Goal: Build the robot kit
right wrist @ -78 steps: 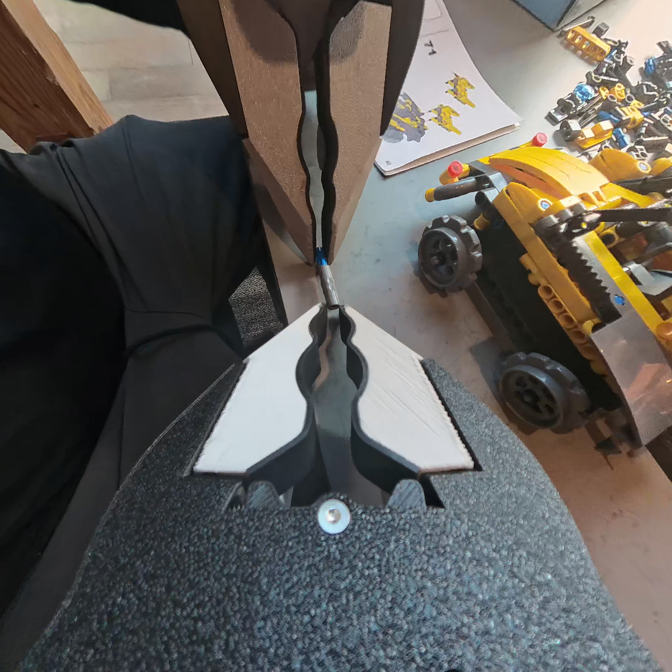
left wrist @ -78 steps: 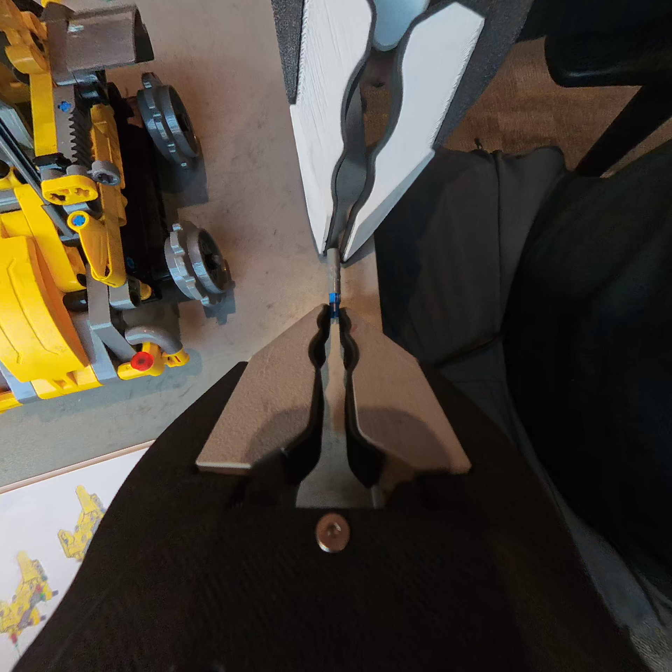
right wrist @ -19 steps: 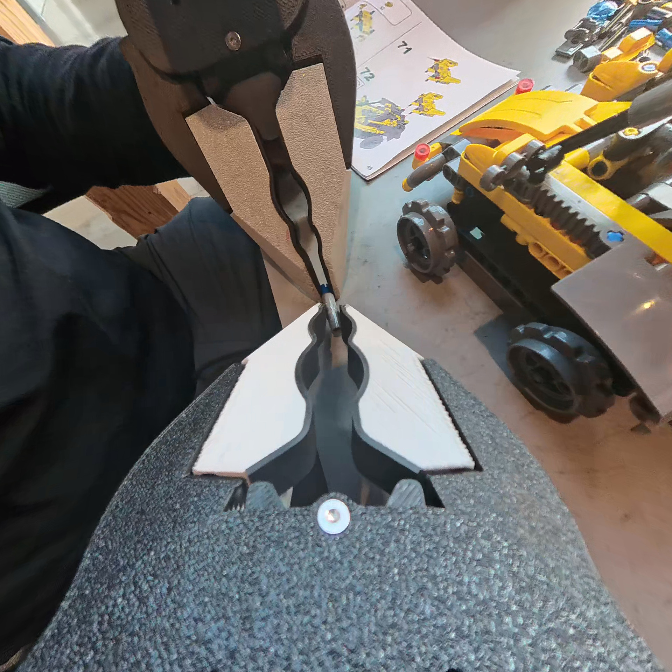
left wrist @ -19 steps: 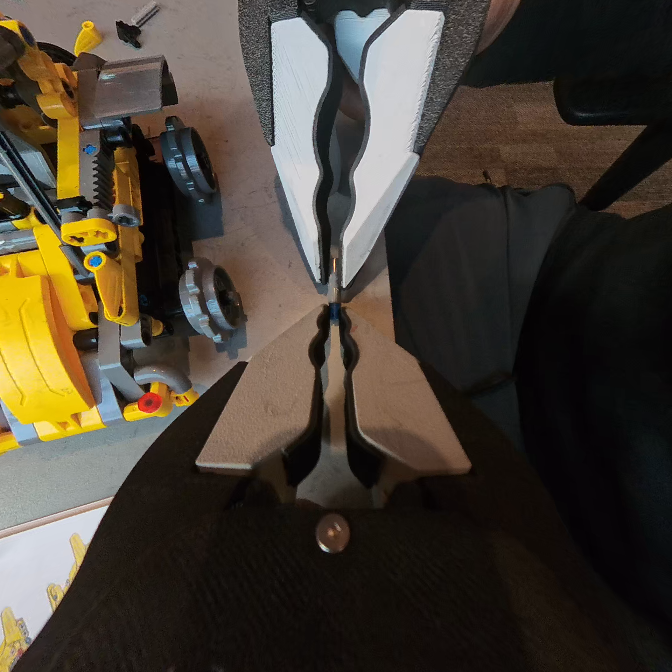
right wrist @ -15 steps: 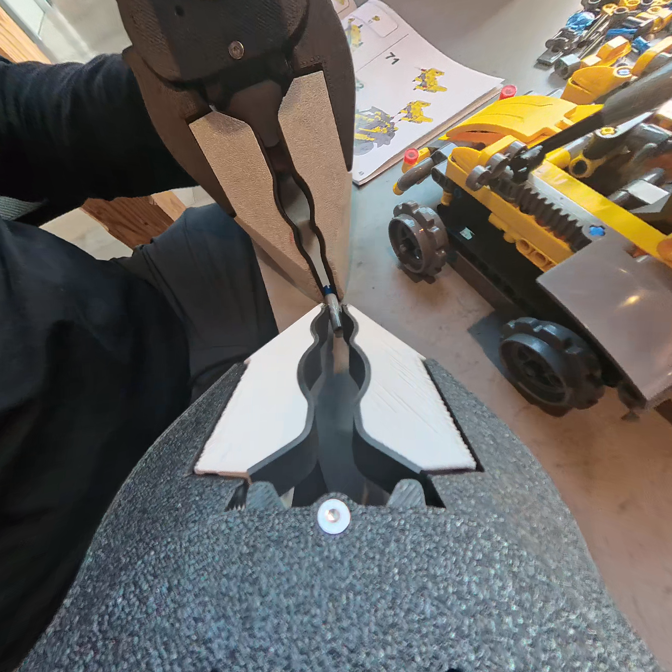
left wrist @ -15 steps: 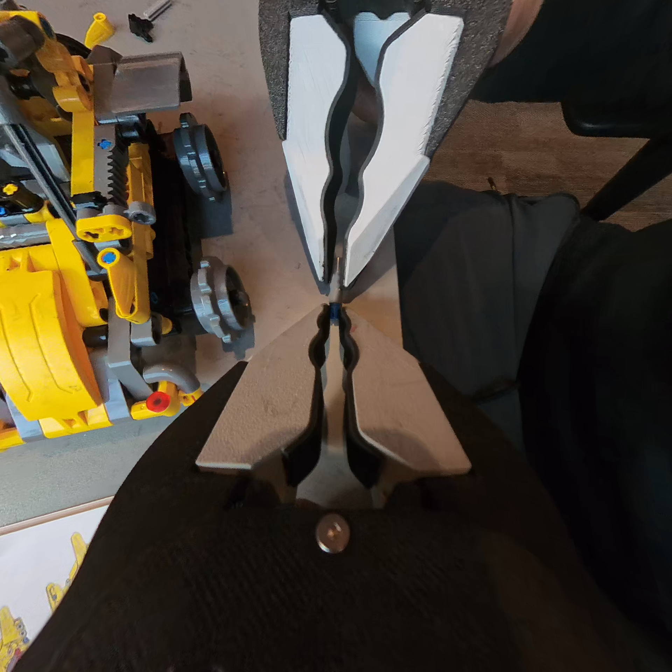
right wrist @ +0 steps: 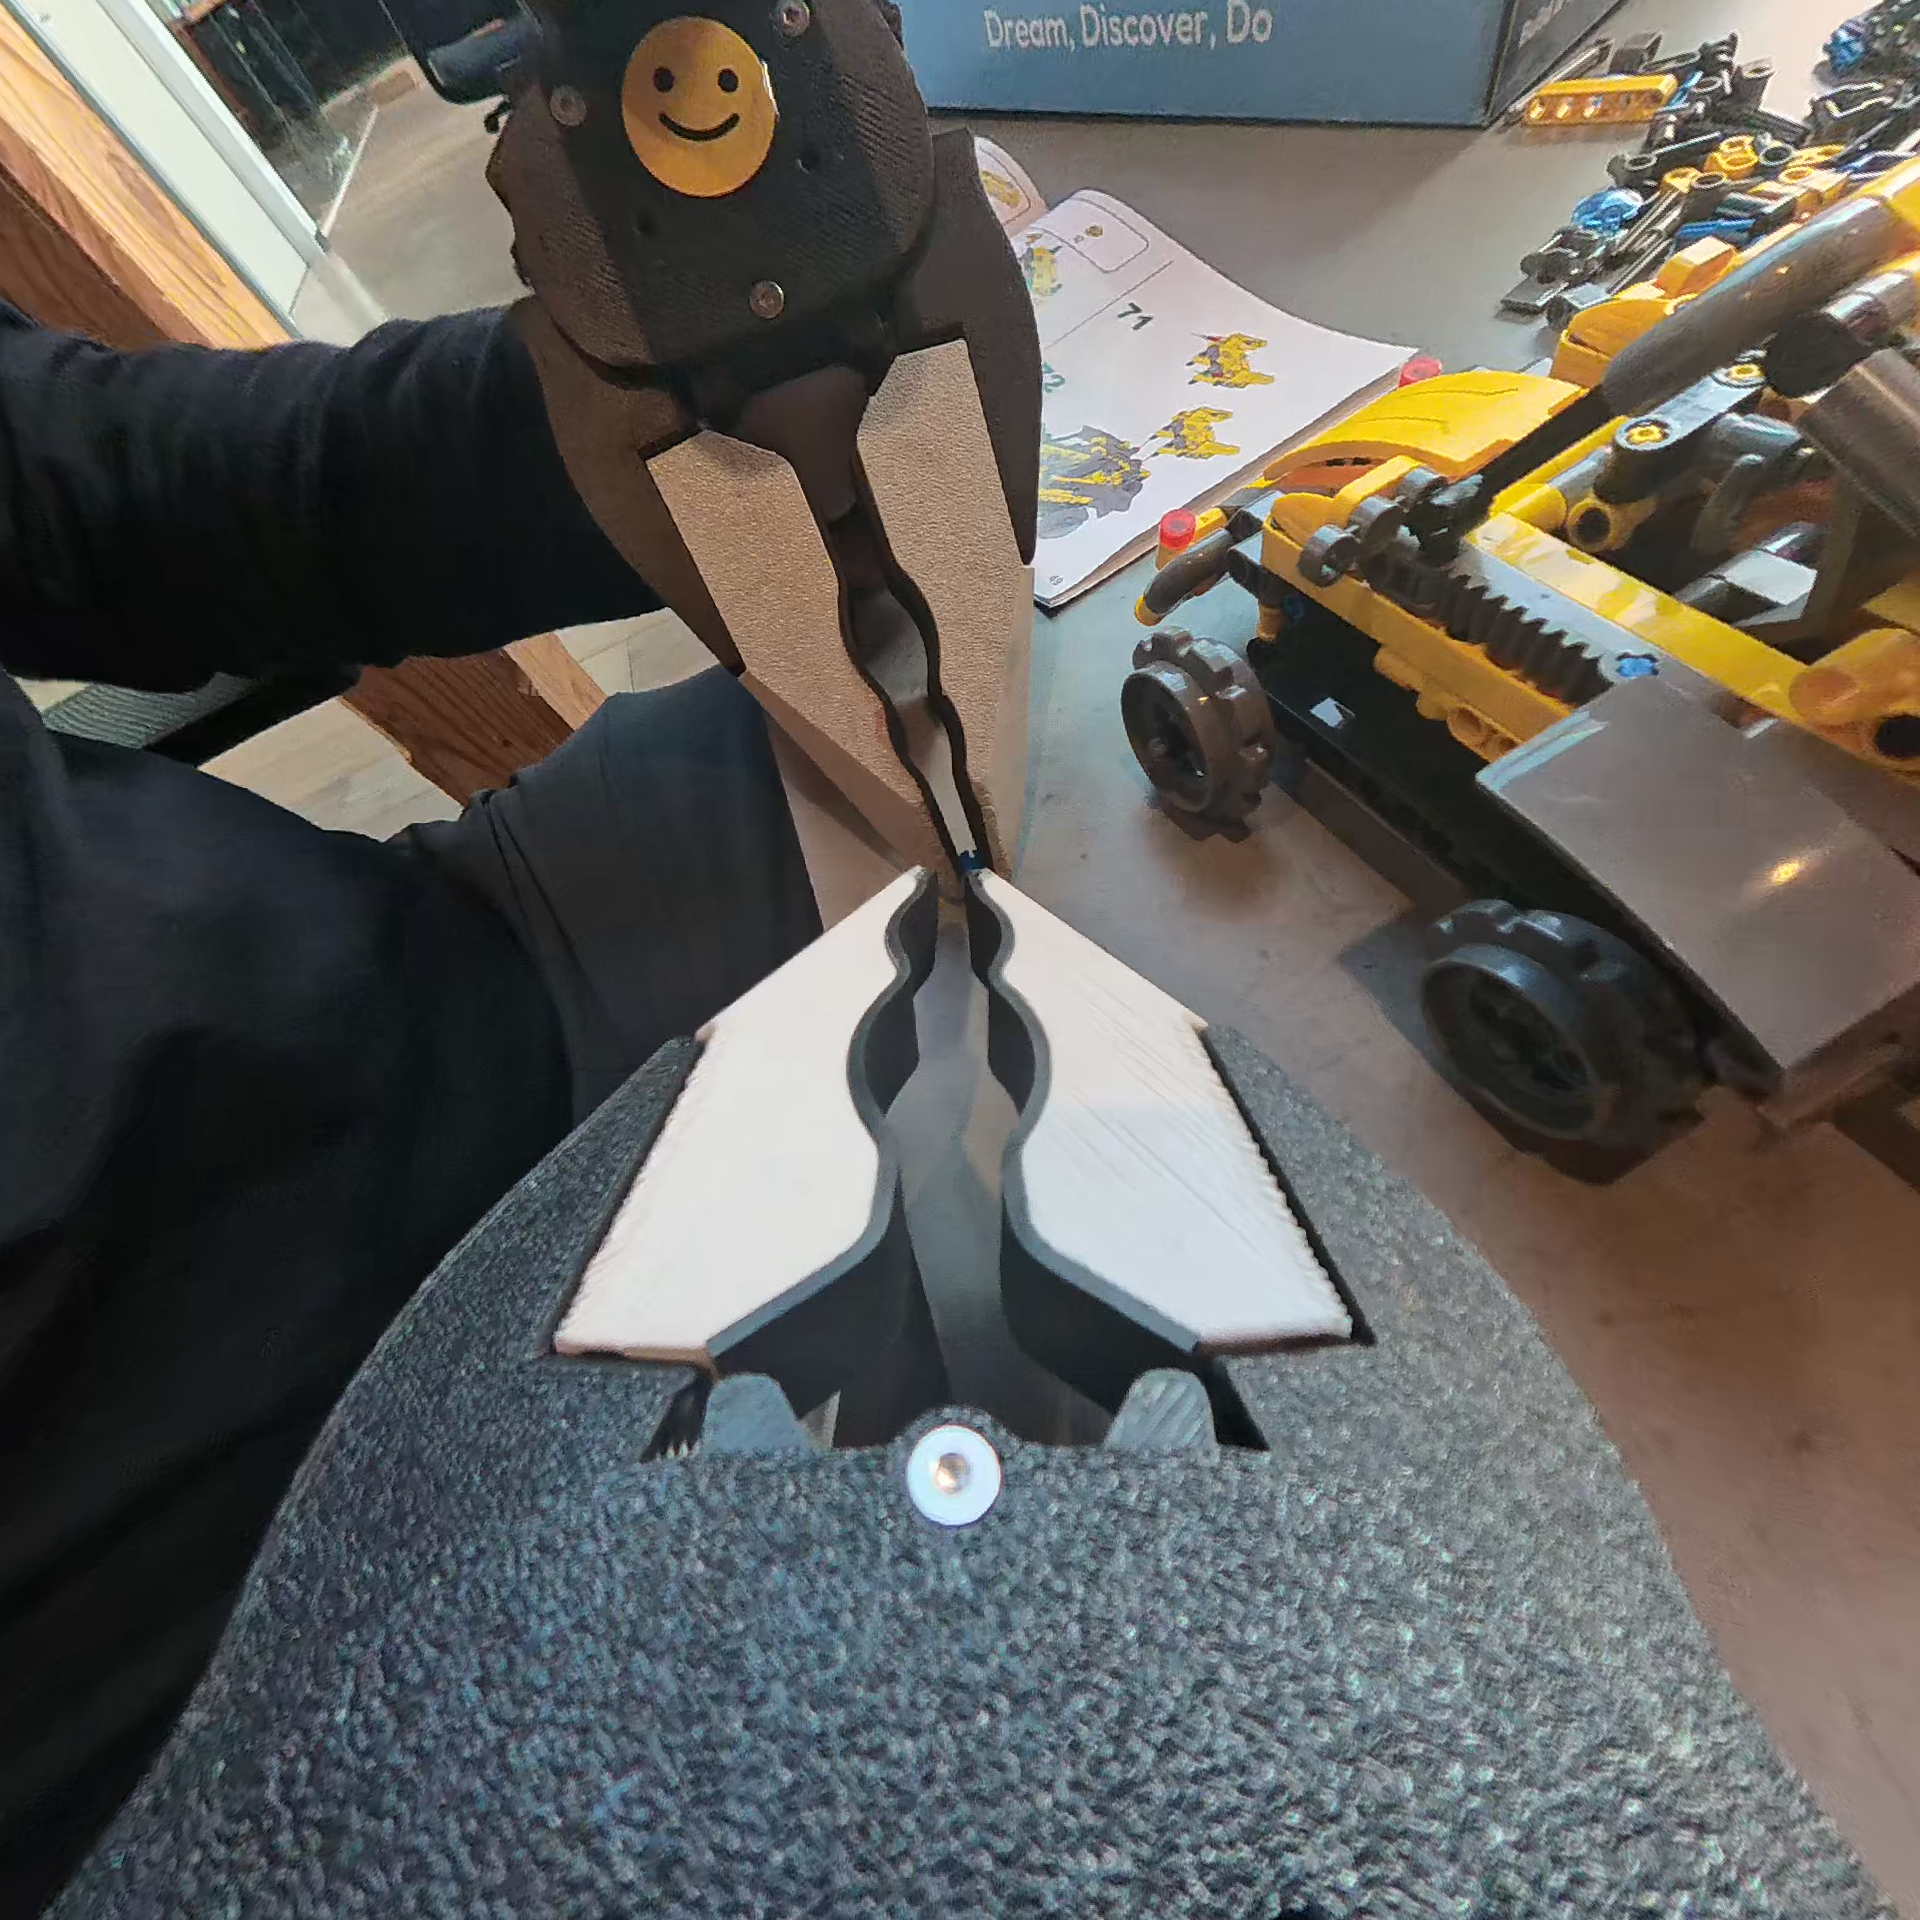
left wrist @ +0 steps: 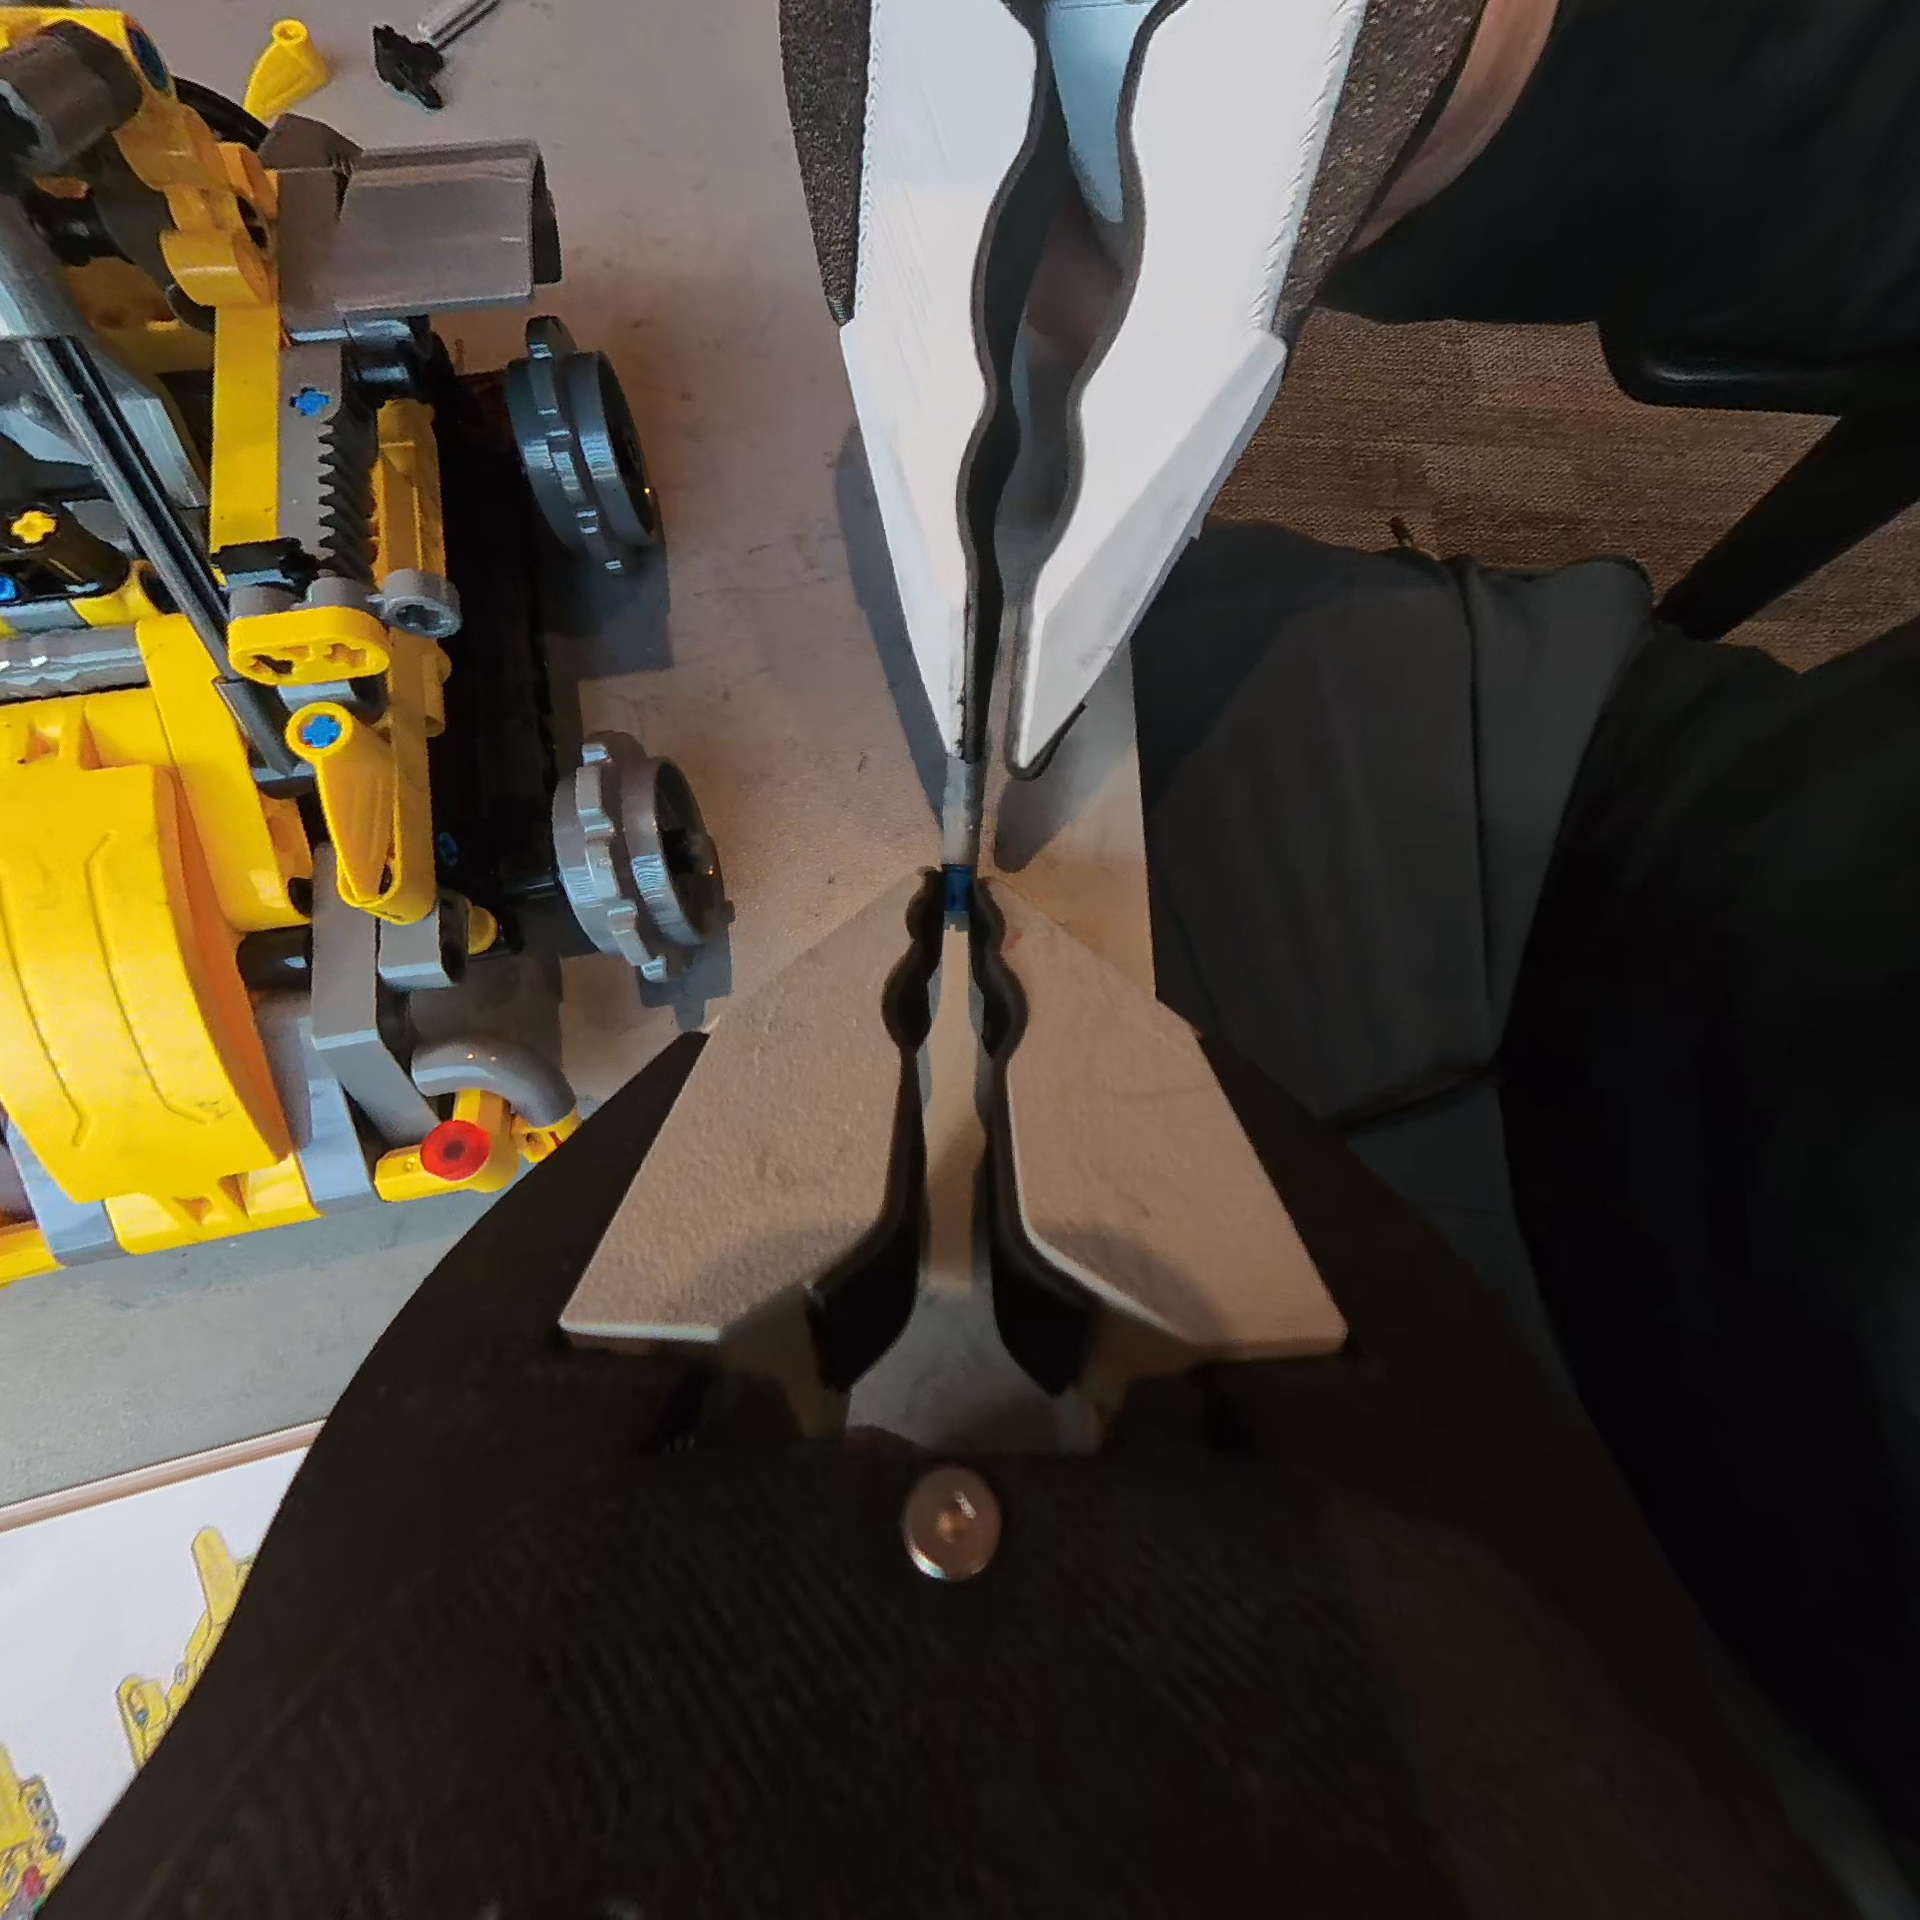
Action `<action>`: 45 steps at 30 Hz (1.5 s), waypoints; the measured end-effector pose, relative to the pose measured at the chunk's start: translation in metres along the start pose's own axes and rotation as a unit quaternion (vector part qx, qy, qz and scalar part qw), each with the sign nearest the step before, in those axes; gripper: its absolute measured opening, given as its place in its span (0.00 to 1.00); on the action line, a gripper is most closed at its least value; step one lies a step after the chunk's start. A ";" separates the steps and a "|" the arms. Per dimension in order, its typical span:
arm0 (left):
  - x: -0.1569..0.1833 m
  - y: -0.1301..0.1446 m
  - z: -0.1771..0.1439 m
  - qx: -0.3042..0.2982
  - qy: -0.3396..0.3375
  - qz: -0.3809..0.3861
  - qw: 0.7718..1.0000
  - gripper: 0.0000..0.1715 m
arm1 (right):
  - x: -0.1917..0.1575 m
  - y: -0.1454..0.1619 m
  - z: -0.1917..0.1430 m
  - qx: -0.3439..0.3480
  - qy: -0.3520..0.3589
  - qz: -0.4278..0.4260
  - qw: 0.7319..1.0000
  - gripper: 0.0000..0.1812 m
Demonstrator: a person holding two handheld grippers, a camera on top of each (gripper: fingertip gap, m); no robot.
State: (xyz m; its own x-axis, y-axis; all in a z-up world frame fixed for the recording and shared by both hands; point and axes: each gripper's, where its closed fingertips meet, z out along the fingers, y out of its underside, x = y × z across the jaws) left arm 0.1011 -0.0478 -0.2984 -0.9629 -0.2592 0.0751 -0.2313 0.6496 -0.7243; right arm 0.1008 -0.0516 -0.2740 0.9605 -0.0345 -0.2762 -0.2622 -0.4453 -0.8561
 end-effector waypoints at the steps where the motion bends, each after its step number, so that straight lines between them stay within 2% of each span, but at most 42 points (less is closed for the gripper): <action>1: 0.000 0.000 0.000 0.000 -0.002 0.001 1.000 0.00 | 0.000 0.000 0.000 -0.001 0.000 0.001 1.000 0.01; 9: -0.002 0.000 0.000 0.000 -0.021 0.016 1.000 0.00 | -0.002 -0.002 -0.001 0.008 -0.009 0.001 1.000 0.02; 38: -0.006 -0.001 0.001 0.001 -0.028 0.000 1.000 0.00 | -0.004 -0.005 -0.003 0.020 -0.022 0.002 1.000 0.02; 45: -0.016 -0.001 0.000 0.003 -0.045 -0.029 0.999 0.01 | -0.005 -0.006 -0.004 0.024 -0.023 0.003 0.999 0.01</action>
State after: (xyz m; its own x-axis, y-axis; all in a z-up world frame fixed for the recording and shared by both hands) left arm 0.1169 -0.0444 -0.2985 -0.9316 -0.3592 0.0560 -0.2854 0.6272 -0.7247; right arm 0.0983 -0.0519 -0.2658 0.9539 0.0056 -0.3001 -0.2727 -0.4017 -0.8743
